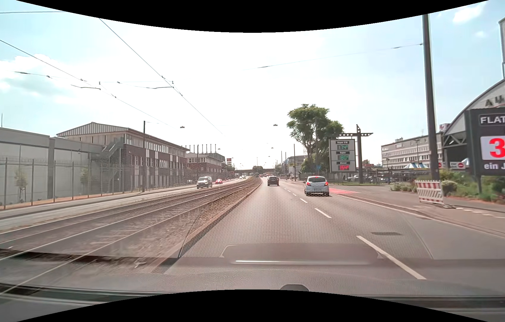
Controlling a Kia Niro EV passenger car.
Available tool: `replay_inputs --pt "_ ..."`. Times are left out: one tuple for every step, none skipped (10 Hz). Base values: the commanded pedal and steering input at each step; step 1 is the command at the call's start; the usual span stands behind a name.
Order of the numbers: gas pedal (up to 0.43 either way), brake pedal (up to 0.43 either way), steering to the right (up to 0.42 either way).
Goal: Follow the waypoints while adhering to traffic rules and regulations
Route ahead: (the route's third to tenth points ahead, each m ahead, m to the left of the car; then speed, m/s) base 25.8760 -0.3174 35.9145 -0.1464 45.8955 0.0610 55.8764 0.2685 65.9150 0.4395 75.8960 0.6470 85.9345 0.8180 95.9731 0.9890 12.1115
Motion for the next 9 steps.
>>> replay_inputs --pt "0.02 0.0 -0.005" --pt "0.02 0.0 -0.006" --pt "0.02 0.0 -0.006" --pt "0.02 0.0 -0.006" --pt "0.02 0.0 -0.005" --pt "0.02 0.0 -0.005" --pt "0.02 0.0 -0.006" --pt "0.02 0.0 -0.006" --pt "0.02 0.0 -0.005"
